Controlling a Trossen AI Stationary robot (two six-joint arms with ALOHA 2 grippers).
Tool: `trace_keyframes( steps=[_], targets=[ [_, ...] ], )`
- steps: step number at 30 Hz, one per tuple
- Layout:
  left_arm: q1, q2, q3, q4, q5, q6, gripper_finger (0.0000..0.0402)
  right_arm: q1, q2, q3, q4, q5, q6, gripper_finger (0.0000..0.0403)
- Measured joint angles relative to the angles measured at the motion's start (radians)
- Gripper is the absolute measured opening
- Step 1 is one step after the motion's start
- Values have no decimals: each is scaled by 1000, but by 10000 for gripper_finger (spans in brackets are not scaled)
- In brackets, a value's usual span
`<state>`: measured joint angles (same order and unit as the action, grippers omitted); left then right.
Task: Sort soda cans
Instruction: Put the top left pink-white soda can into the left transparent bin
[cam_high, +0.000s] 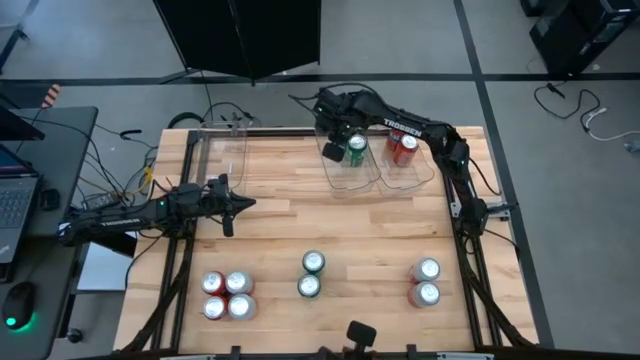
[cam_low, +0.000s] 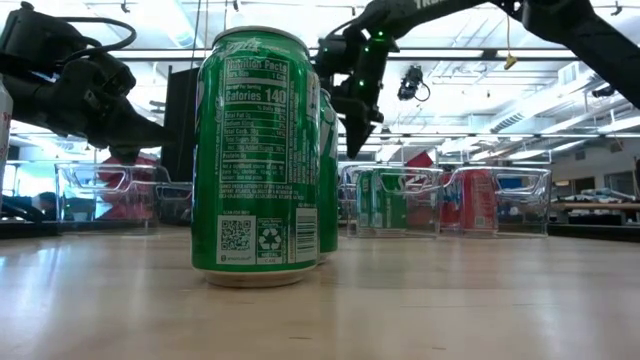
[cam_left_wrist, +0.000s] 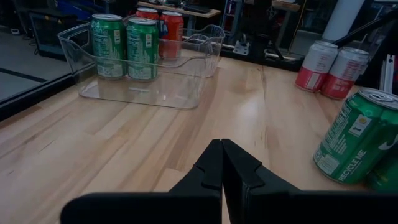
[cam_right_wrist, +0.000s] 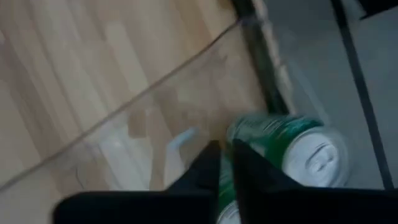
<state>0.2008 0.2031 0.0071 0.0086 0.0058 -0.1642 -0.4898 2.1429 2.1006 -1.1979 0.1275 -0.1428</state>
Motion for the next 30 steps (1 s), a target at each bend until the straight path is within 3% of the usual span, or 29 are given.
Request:
trace_keyframes(
  steps=[8, 14, 19, 30],
  targets=[
    [0, 1, 13, 53, 146, -12, 2, 107, -49, 30, -33, -37, -24, 4],
    [-1, 1, 107, -69, 164, -1, 2, 251, -172, -54, 225, -46, -52, 1],
    [-19, 19, 190, -152, 165, 10, 2, 343, -296, -278, 524, -46, -50, 0],
    [-115, 219, 360, -275, 110, 25, 2, 515, -620, -984, 1300, 50, -7, 0]
  ],
)
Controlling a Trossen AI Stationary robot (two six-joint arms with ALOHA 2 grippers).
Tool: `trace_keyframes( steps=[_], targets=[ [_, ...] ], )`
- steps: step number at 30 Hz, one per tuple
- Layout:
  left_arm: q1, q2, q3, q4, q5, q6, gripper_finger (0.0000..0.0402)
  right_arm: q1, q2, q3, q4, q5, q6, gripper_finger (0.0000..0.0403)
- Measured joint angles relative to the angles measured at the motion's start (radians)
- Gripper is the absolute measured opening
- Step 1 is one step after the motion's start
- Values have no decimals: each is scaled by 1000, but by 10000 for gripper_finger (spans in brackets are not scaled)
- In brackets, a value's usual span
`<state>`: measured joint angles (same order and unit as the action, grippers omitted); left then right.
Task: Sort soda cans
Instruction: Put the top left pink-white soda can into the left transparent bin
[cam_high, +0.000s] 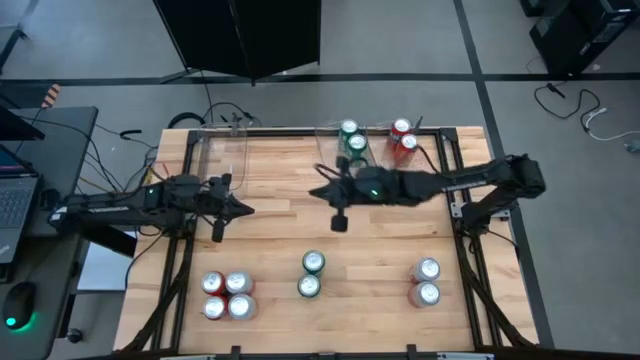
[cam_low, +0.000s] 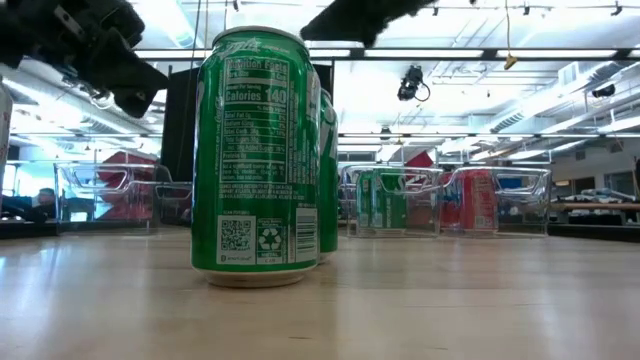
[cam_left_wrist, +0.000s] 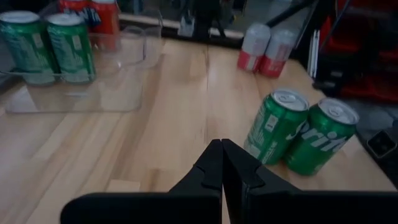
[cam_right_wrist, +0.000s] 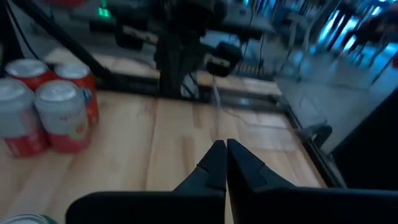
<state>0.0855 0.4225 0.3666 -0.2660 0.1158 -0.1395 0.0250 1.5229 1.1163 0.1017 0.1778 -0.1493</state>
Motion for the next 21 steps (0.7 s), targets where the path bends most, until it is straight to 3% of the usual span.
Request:
trace_keyframes(
  steps=[7, 13, 21],
  targets=[
    [-83, 213, 174, -155, -45, -18, 2, 87, -93, -248, 257, 13, 89, 0],
    [-193, 419, 372, -386, -53, -122, 2, 161, -91, -277, 275, 6, 161, 12],
    [-432, 645, 629, -620, -114, -377, 2, 237, -54, -277, 284, 37, 166, 67]
  ],
)
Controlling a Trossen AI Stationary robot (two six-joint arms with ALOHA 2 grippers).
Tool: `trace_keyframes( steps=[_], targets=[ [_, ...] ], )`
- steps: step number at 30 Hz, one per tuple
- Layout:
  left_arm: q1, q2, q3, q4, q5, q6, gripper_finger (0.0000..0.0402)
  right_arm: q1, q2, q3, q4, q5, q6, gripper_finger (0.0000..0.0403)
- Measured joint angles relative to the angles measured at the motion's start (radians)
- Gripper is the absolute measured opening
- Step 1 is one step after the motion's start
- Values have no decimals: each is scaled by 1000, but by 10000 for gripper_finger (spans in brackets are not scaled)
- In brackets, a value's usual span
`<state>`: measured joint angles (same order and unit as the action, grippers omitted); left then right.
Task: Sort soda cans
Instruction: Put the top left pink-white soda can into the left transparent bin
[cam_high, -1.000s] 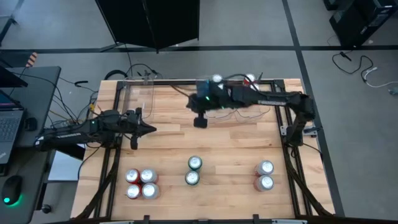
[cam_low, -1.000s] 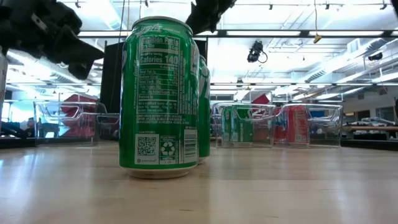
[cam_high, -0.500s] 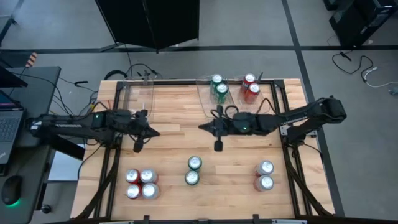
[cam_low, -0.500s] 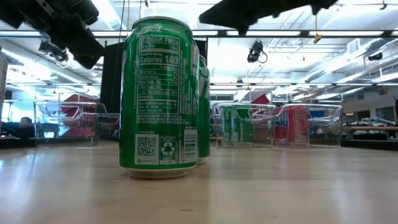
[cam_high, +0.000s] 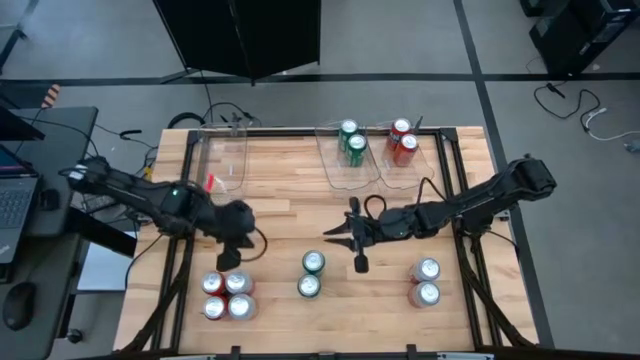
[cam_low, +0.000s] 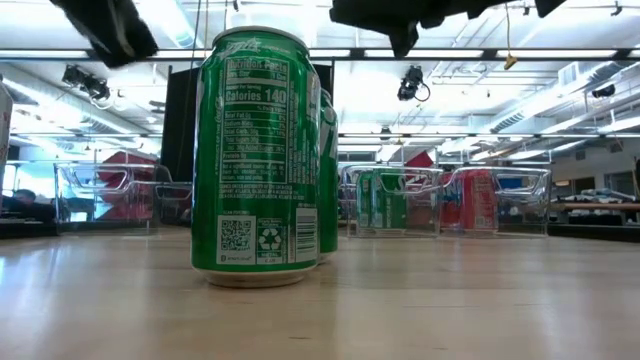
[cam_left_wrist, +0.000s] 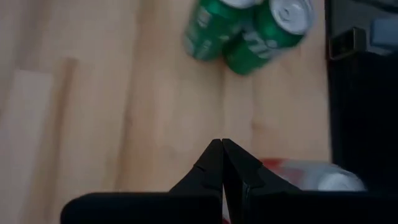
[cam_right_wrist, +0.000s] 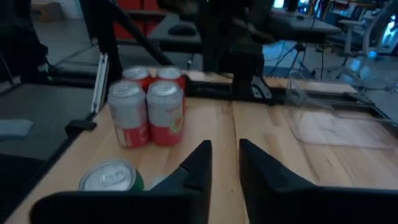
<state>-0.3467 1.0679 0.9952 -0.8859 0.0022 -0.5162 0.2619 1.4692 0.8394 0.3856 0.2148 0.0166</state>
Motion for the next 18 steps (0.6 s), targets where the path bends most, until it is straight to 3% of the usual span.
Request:
trace_keyframes(
  steps=[9, 18],
  targets=[
    [-216, 122, 163, -239, -35, -467, 2, 31, 18, 0, 1, 38, 6, 138],
    [-297, 195, 168, -226, 49, -594, 25, 32, 18, 0, 6, 30, 0, 166]
  ],
)
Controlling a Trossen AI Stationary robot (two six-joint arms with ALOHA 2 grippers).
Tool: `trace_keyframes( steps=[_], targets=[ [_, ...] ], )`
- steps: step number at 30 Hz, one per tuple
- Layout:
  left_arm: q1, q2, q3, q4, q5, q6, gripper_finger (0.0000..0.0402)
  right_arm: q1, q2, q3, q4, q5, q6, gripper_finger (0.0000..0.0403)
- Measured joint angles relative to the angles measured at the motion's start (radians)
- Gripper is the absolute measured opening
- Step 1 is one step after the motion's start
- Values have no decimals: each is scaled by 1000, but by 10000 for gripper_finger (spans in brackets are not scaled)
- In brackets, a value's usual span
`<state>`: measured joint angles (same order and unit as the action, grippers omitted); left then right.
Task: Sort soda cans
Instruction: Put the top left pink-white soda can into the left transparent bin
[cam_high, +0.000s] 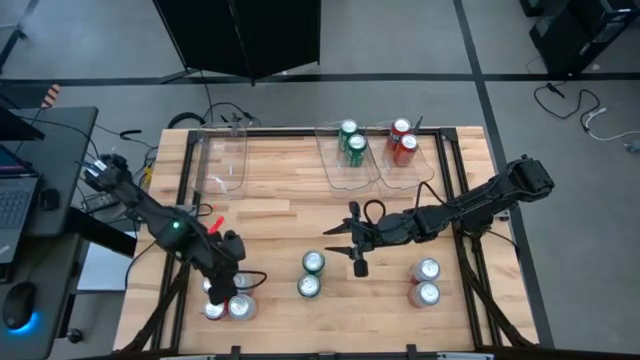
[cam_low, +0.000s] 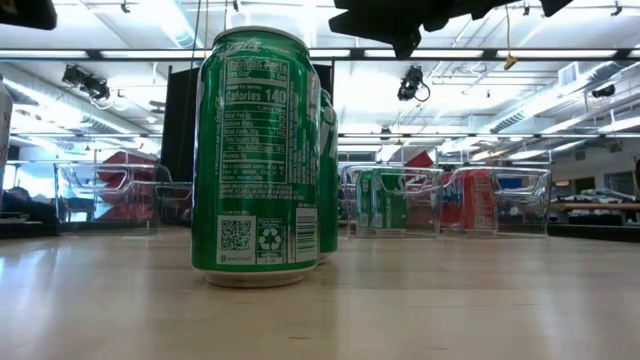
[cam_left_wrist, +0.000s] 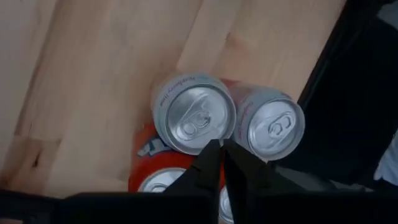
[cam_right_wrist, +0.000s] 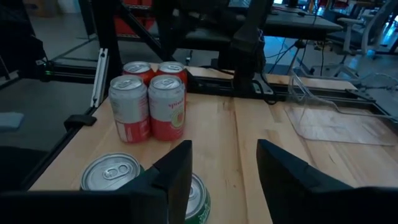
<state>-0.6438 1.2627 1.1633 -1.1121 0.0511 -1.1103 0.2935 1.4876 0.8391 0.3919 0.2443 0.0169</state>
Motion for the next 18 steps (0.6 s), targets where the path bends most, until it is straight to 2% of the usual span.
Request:
trace_keyframes(
  steps=[7, 13, 18],
  targets=[
    [-3, 51, 0, 17, 52, -5, 113, 0, 0, 0, 0, -3, -1, 166],
    [-3, 61, 0, 102, 42, -4, 212, 0, 0, 0, 0, -3, -16, 167],
    [-2, 60, 0, 110, 26, -17, 288, 0, 0, 0, 0, -4, -18, 167]
  ],
)
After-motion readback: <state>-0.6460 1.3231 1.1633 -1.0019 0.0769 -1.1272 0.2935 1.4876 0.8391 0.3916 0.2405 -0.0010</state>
